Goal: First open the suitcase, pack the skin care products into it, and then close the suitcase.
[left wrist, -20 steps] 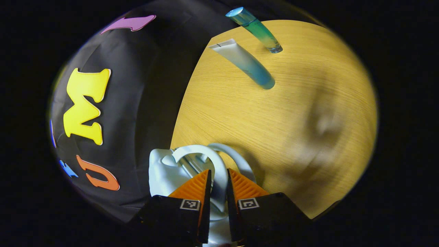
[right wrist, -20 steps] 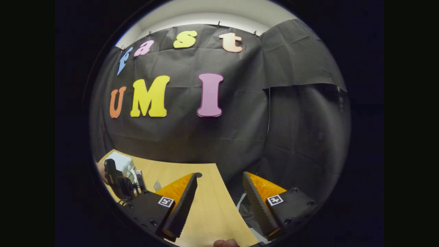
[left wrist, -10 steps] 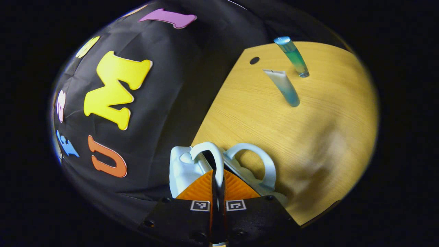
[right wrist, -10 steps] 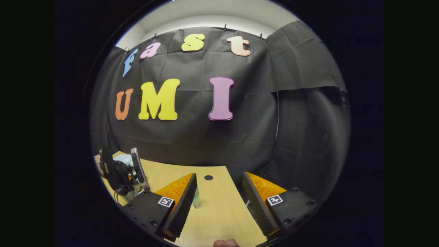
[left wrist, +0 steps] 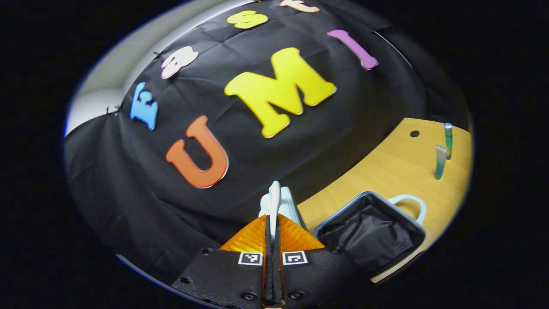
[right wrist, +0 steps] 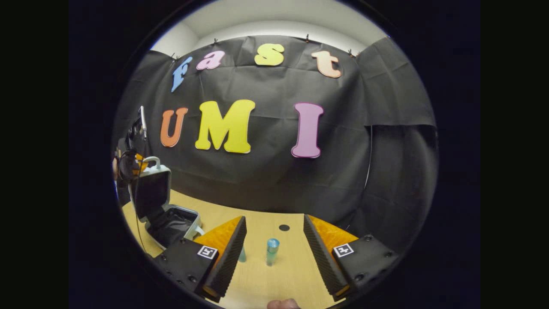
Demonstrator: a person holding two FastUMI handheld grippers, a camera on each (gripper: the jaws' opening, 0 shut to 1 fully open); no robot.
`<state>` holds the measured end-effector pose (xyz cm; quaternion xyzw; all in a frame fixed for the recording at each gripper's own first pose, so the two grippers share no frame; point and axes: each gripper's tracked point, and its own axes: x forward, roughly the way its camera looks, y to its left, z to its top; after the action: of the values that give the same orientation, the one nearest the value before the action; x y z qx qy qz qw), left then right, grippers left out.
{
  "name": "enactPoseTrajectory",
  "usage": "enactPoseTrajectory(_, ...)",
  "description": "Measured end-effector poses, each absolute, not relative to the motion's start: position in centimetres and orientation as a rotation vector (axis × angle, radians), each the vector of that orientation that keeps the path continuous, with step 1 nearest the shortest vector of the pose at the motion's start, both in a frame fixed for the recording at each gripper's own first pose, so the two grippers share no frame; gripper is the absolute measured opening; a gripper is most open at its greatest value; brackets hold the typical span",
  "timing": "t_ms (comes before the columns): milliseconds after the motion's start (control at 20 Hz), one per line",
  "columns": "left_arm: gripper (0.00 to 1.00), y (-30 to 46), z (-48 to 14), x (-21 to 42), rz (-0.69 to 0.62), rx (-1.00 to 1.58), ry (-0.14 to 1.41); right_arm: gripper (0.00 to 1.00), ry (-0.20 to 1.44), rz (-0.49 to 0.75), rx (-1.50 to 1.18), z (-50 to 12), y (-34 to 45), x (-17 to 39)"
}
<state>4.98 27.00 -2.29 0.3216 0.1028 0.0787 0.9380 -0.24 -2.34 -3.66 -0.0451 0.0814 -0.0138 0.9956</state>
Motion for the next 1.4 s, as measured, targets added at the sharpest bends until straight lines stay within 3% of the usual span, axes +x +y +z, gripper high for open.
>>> enactPoseTrajectory(200,0.02,35.6,-6.0,5.7,0.217,0.406,0.201,0.78,0.151,-0.014,-0.111,-2.7,0.6,0.1)
enactPoseTrajectory(400,0.02,43.4,-14.3,7.0,0.215,0.179,0.284,0.79,0.185,-0.045,-0.158,-3.7,1.3,-0.3)
enactPoseTrajectory(700,0.04,46.5,-29.0,7.4,0.214,-0.143,0.439,0.79,0.23,-0.048,-0.238,-4.9,2.6,-0.6)
enactPoseTrajectory(1000,0.1,47.0,-33.1,6.8,0.205,-0.344,0.476,0.79,0.241,-0.023,-0.261,-5.3,4.1,-0.3)
enactPoseTrajectory(1050,0.04,47.5,-33.3,6.4,0.231,-0.329,0.481,0.79,0.243,-0.017,-0.257,-5.5,4.3,-0.3)
enactPoseTrajectory(1100,0.22,48.1,-33.3,6.0,0.256,-0.311,0.491,0.79,0.246,-0.009,-0.254,-5.7,4.4,-0.1)
enactPoseTrajectory(1200,0.43,48.6,-32.7,5.7,0.292,-0.258,0.507,0.8,0.251,0.005,-0.252,-6.1,4.6,0.0)
enactPoseTrajectory(1400,0.73,44.9,-26.0,4.8,0.287,-0.094,0.417,0.79,0.243,0.007,-0.209,-6.1,3.7,0.4)
